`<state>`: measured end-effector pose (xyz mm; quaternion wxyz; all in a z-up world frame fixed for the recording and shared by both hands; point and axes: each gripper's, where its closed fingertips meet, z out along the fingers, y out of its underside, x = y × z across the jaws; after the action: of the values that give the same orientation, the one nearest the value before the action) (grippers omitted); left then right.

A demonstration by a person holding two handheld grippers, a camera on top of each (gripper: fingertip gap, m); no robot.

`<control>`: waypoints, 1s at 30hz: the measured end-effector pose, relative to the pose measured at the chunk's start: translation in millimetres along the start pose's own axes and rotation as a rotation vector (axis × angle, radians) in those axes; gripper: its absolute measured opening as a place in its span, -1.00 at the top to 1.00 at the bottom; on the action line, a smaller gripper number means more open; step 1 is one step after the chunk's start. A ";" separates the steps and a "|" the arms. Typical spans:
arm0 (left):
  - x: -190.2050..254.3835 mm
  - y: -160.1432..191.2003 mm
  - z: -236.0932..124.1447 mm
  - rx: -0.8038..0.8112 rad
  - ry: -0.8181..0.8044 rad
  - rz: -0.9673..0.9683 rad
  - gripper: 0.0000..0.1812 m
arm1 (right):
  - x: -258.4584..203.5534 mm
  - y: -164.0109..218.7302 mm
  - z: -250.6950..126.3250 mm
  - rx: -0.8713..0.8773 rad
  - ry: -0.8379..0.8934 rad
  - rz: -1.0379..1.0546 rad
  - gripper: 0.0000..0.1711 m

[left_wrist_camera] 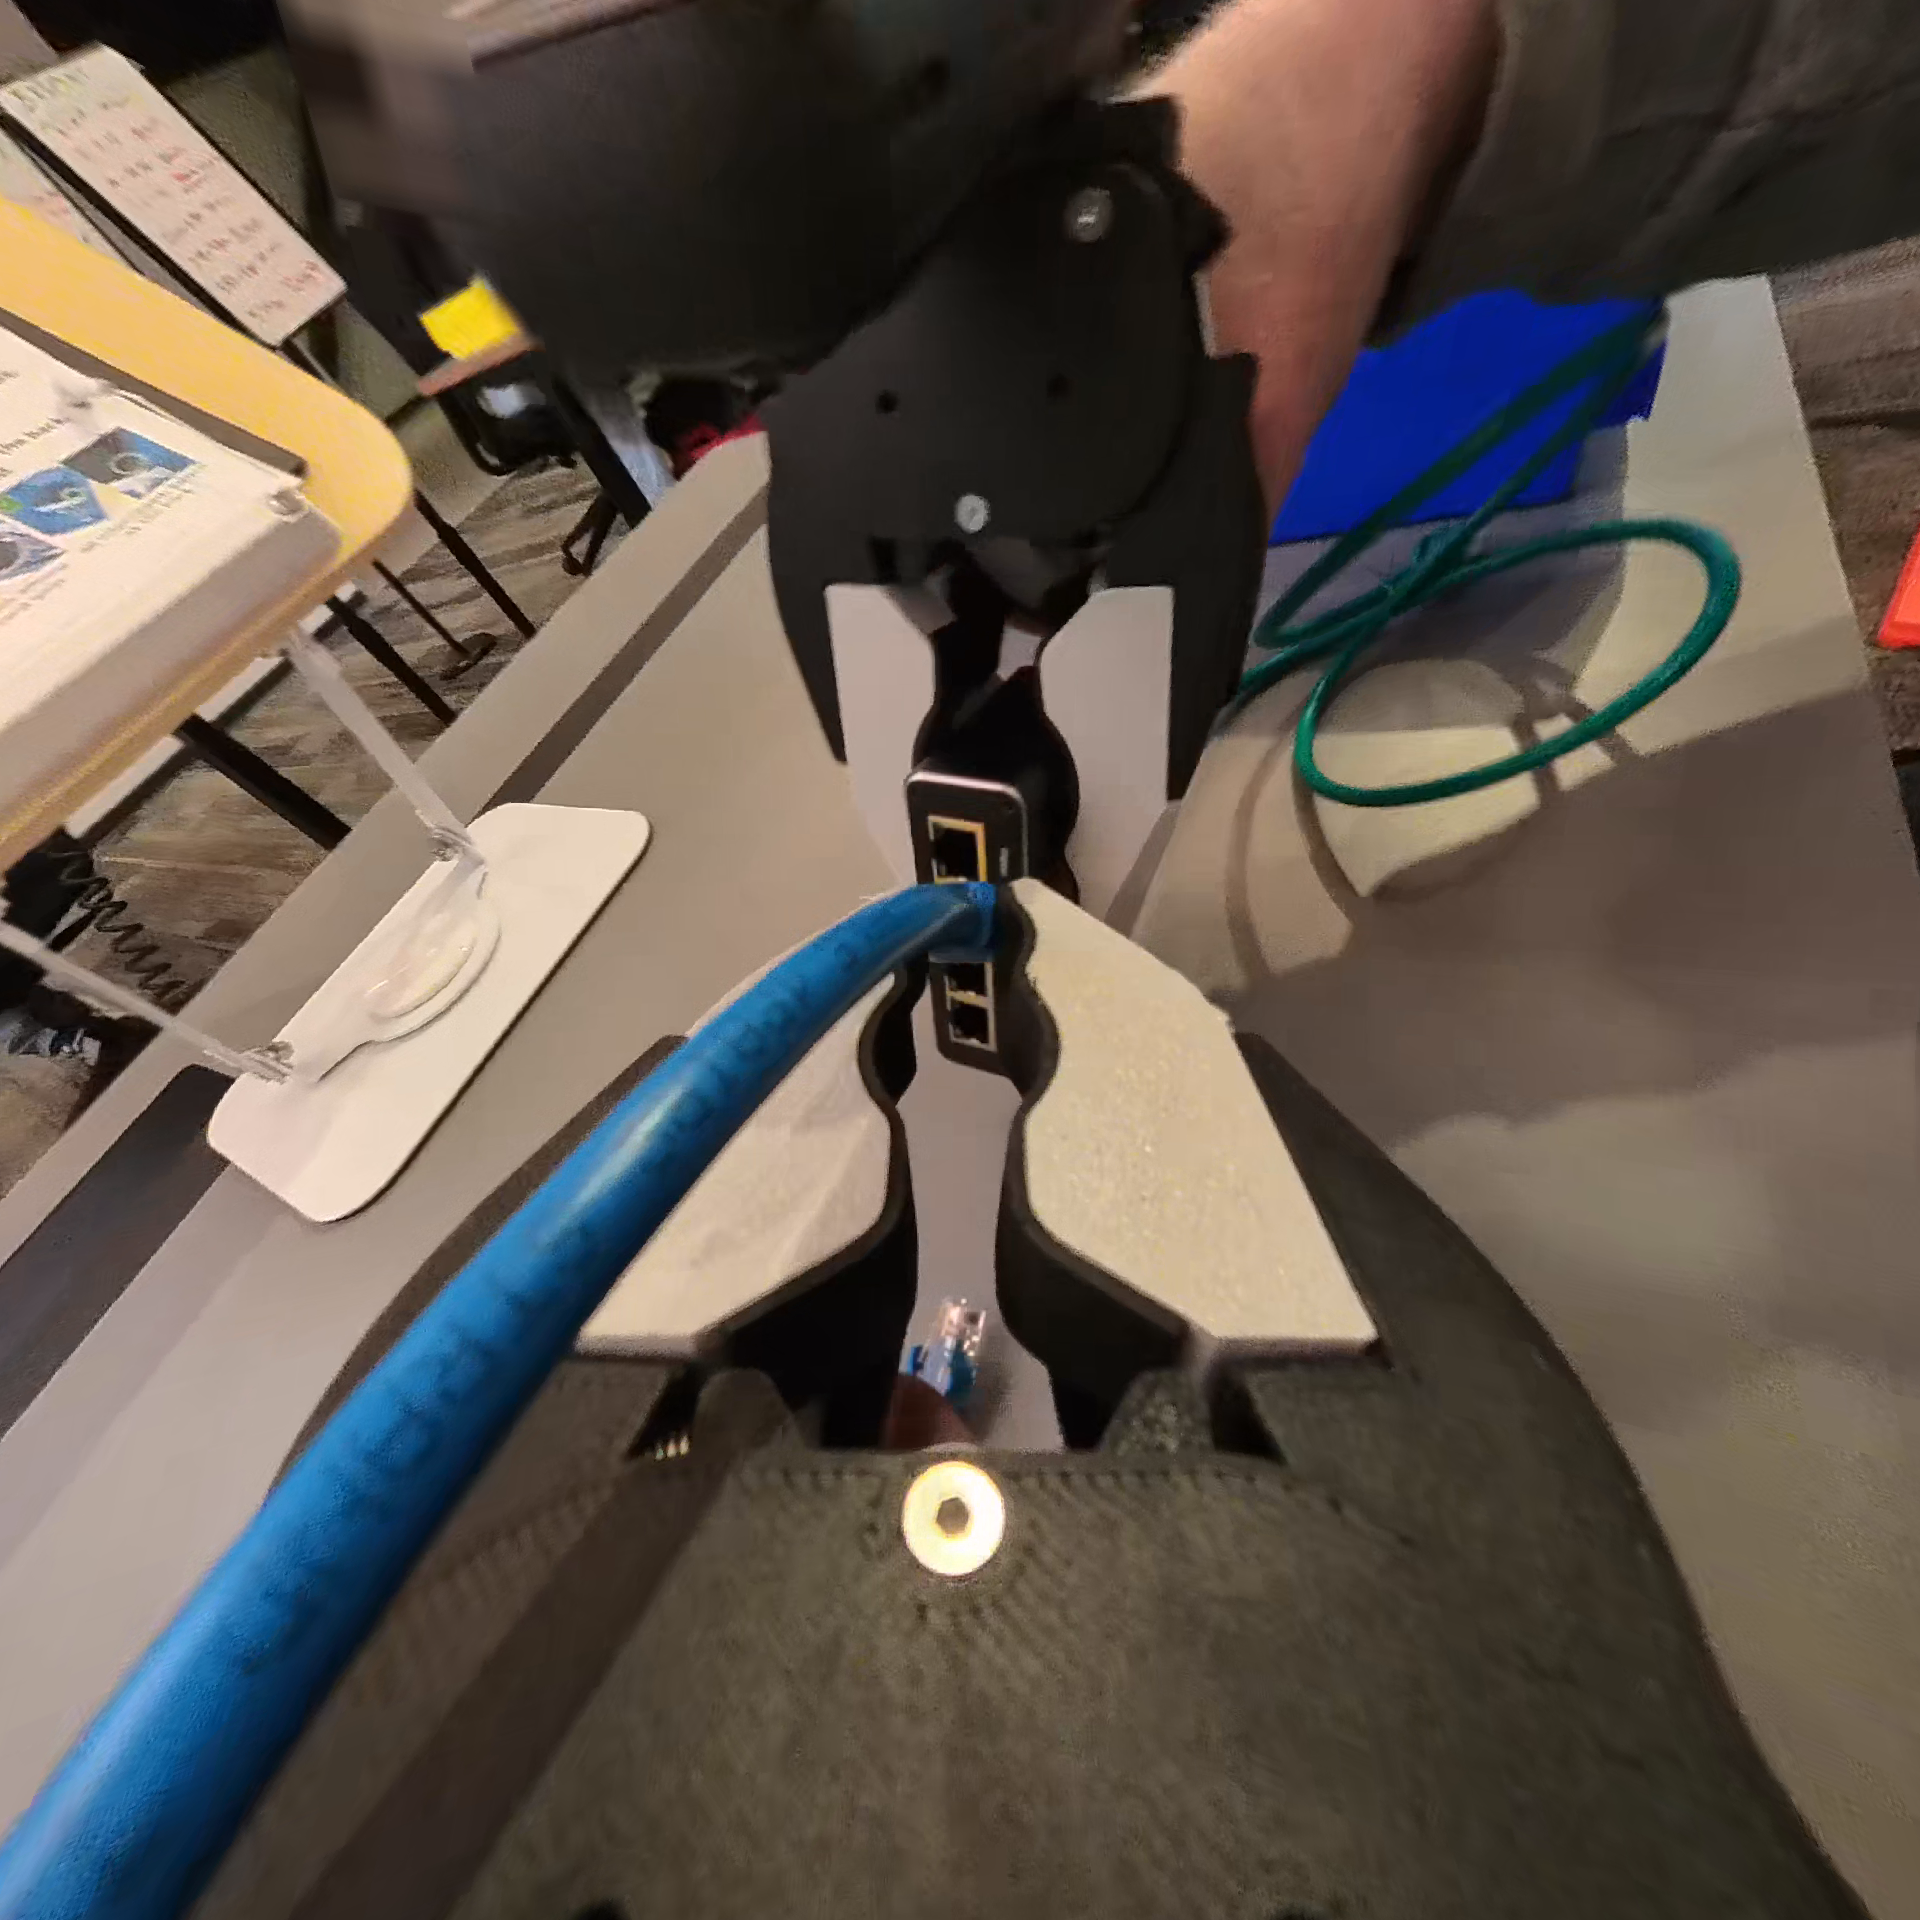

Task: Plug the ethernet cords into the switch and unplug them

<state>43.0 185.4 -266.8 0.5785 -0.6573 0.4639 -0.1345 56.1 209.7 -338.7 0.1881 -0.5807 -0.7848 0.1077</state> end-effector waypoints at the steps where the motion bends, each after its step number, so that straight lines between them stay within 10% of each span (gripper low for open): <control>1: -4.8 -2.9 -2.7 0.011 -0.013 -0.015 0.88 | 7.2 -1.7 -5.0 0.002 0.067 -0.016 0.62; 13: -60.0 -48.6 -39.9 0.198 -0.107 -0.295 0.87 | 59.1 -52.1 -89.2 0.155 0.752 -0.222 0.62; 30: -90.7 -90.6 -79.2 0.507 -0.113 -0.529 0.82 | 62.1 -92.7 -131.7 0.133 1.045 -0.311 0.62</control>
<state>-20.7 195.5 -130.6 0.6931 -0.5965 0.1971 -0.3536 15.0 234.3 -172.9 0.6026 -0.4210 -0.6551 -0.1747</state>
